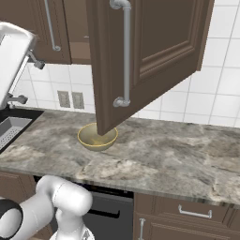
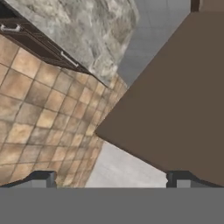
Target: Open the cabinet and setup a tea strainer by placing it in the bowl upright.
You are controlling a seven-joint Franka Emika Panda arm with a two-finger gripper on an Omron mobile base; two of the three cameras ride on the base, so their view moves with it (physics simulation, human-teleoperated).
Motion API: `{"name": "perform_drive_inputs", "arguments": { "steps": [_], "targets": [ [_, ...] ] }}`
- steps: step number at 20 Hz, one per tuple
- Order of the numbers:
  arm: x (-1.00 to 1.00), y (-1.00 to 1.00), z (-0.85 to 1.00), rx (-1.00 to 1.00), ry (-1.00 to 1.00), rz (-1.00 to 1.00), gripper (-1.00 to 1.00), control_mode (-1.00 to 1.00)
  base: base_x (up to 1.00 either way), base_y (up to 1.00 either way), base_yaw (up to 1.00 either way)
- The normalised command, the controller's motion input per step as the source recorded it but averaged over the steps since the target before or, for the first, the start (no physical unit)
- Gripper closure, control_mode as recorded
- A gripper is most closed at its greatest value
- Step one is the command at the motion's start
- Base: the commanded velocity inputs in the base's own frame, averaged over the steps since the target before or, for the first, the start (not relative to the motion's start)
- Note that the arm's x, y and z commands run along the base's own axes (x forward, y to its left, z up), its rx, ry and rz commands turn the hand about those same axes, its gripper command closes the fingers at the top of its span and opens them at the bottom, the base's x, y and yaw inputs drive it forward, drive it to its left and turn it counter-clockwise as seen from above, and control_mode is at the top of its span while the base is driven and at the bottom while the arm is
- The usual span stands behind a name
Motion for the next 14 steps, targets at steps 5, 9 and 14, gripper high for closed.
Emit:
{"name": "perform_drive_inputs", "arguments": {
  "steps": [5,9,14],
  "targets": [
    [0.69,-0.41,-0.06,-0.12,0.16,-0.05,-1.00,-1.00,0.00,0.00,0.00],
    [0.91,-0.30,-0.17,-0.01,0.12,0.00,-1.00,-1.00,0.00,0.00,0.00],
    [0.69,-0.39,-0.09,0.00,0.05,-0.03,-1.00,-1.00,0.00,0.00,0.00]
  ]
}}
